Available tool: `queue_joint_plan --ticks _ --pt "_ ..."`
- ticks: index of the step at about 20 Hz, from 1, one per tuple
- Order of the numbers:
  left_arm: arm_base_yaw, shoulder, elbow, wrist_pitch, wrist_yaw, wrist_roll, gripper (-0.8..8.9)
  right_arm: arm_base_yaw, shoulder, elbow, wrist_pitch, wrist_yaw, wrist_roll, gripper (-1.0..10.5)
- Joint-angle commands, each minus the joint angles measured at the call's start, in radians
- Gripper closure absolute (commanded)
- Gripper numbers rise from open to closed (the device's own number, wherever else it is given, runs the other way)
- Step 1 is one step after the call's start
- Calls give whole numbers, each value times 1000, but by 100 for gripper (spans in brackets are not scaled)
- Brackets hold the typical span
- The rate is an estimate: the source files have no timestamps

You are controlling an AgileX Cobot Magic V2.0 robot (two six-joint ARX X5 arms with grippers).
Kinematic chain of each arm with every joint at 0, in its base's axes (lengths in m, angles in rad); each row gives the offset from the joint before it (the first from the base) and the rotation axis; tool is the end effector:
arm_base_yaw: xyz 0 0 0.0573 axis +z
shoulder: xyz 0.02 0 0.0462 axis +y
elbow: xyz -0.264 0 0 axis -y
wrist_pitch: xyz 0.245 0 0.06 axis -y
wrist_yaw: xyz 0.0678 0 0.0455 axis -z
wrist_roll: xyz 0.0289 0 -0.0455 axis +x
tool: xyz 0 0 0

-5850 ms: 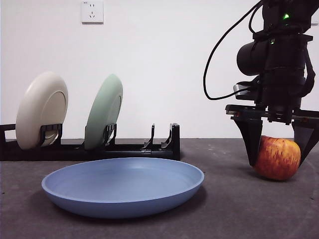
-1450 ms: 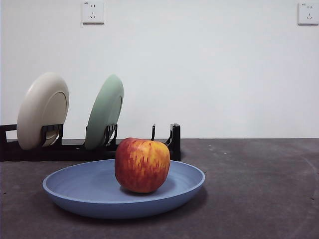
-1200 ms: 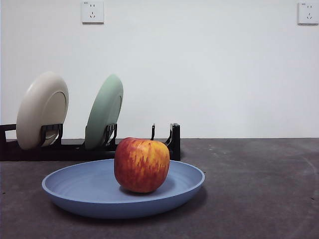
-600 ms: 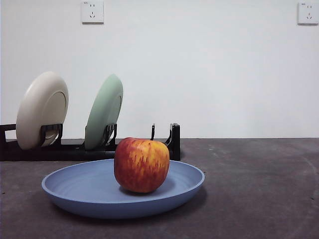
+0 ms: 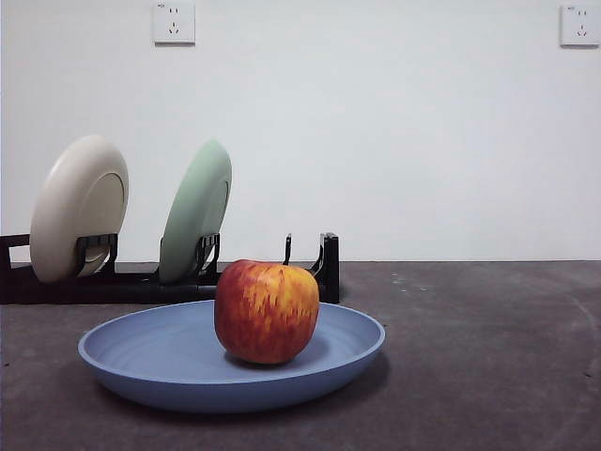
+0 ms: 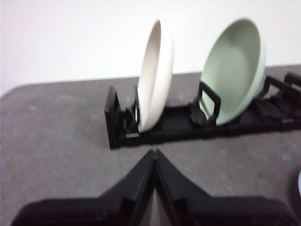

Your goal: Take the blue plate from the plate rack,put the plate on the table,take the apple from the table,put the apple in the plate

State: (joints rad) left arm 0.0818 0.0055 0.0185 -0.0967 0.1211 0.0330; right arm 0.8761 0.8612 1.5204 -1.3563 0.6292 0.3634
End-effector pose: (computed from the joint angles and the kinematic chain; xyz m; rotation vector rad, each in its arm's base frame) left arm 0.0963 0.0044 0.1601 0.0245 0.0826 -0.0406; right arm 0.0610 0.0466 0.4427 -0.1238 0.5395 0.1394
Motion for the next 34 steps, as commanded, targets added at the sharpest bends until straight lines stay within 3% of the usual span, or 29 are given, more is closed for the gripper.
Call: queue_joint_plan --ticks 1,17,21,23,25,27,31,34 --pt "-21 -2 -11 -47 -21 1 817 0 0 -2 -20 3 11 946" --pt "-26 143 -10 -67 -17 -2 817 0 0 -2 -20 4 9 946" --pt "-26 176 -10 -67 -17 -2 817 9 11 -4 -20 43 -68 946" --pt "-26 191 -10 -67 -17 -2 817 -32 16 -21 -18 124 -107 946" --pt "-26 205 -10 -60 -17 -2 817 -117 -6 -74 36 124 -106 946" --pt "-26 207 -10 -58 -17 -2 817 -244 -72 -211 208 34 -135 946" --pt "-26 207 -10 -59 -17 -2 817 -478 -233 -613 699 -226 -395 946" --pt "-26 207 -10 -59 -17 -2 817 -586 -311 -833 925 -372 -488 946"
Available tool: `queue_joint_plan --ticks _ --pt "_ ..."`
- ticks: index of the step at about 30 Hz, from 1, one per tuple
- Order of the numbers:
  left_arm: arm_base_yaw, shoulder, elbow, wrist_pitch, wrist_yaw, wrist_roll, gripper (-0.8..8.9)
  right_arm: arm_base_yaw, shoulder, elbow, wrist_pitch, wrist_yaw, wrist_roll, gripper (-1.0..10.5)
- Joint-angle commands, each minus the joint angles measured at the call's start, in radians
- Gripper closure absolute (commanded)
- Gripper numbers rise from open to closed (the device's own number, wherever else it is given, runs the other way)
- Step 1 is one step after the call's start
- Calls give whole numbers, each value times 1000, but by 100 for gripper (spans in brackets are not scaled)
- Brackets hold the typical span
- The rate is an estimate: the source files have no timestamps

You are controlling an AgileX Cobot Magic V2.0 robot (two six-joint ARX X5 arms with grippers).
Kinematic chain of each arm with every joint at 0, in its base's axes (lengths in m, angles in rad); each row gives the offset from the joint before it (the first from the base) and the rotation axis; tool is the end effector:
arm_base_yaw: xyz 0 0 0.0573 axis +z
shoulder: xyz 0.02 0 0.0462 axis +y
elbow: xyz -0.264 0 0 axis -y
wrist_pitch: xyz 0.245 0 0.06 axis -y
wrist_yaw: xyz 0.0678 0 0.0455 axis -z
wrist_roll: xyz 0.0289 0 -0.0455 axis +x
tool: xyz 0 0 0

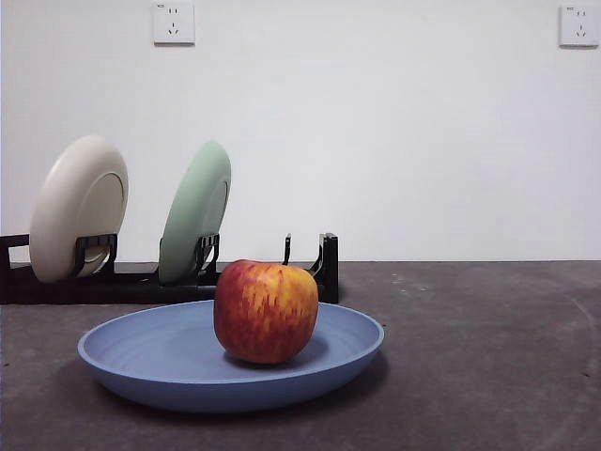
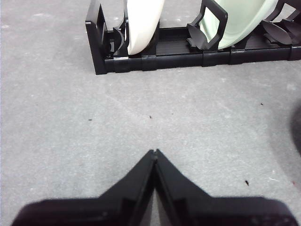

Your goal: Take the blue plate from the plate rack,put the plate on the table,take the apple from the table,put the apple in the plate

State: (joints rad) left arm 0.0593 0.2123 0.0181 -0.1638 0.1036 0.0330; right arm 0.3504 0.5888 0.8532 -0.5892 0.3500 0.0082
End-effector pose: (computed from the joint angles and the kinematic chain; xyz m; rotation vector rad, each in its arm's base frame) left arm 0.1043 0.0032 0.1369 0.0035 0.3561 -0.0497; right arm 0.1079 0.0289 0.3418 -0.1033 0.3051 -0.0009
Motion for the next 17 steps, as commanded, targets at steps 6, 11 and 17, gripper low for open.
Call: queue_joint_plan --ticks 6,11,17 --pt "-3 0 -10 8 0 -2 817 -233 -187 -489 412 -328 -139 946" --pt "-3 0 -10 8 0 -2 817 -318 -317 -656 485 -349 -143 946" --pt "-3 0 -9 8 0 -2 817 -381 -442 -763 484 -350 -147 946"
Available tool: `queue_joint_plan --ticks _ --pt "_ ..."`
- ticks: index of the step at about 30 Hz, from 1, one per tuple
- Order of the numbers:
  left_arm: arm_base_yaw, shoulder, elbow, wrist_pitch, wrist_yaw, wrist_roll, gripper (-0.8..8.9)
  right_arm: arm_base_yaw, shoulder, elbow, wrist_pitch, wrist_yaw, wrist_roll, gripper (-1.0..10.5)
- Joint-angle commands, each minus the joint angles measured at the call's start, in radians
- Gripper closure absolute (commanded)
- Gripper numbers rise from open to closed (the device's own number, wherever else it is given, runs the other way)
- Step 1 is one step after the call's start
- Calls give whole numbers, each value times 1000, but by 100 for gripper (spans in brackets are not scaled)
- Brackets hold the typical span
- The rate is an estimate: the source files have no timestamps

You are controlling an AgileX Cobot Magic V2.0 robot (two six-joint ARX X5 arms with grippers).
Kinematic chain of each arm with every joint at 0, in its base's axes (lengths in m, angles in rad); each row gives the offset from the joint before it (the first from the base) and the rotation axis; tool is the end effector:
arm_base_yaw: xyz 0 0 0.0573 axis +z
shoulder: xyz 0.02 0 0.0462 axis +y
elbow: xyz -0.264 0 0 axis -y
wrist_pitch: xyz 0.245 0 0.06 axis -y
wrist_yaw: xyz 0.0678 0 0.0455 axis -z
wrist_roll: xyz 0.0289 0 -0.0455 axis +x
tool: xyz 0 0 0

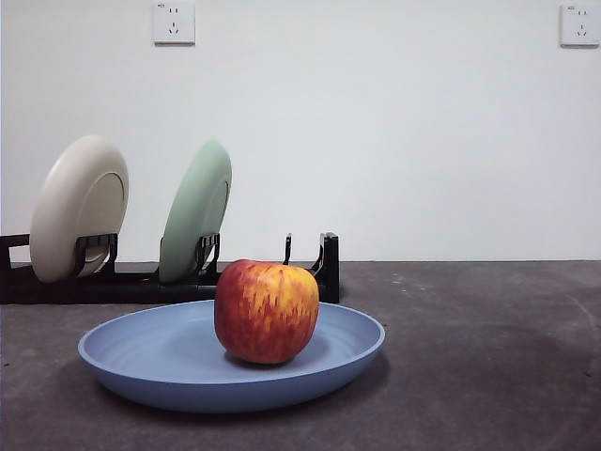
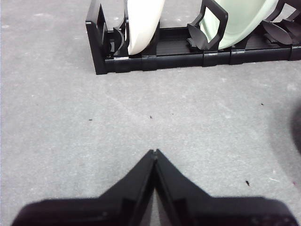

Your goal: Take the blue plate from the plate rack,put the plate on the table,take the apple from the table,put the apple in the plate

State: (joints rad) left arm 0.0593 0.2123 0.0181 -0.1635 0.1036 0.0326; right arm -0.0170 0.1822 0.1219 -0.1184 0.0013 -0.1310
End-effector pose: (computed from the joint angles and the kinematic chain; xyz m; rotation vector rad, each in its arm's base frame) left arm 0.1043 0.0032 0.1369 0.0031 0.3558 -0.0496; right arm 0.1037 -0.0018 0.1793 -0.1292 0.1796 -0.0065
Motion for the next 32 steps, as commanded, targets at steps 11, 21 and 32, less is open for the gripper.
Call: queue_joint_plan --ticks 11,21,32 --pt "-3 0 -9 8 1 -2 817 -43 -151 -108 -56 1 -7 946" --pt "-3 0 -9 8 1 -2 817 -43 -175 -108 -69 14 -2 946" --pt "-3 0 -9 8 1 -2 817 -43 -173 -108 -69 14 4 946"
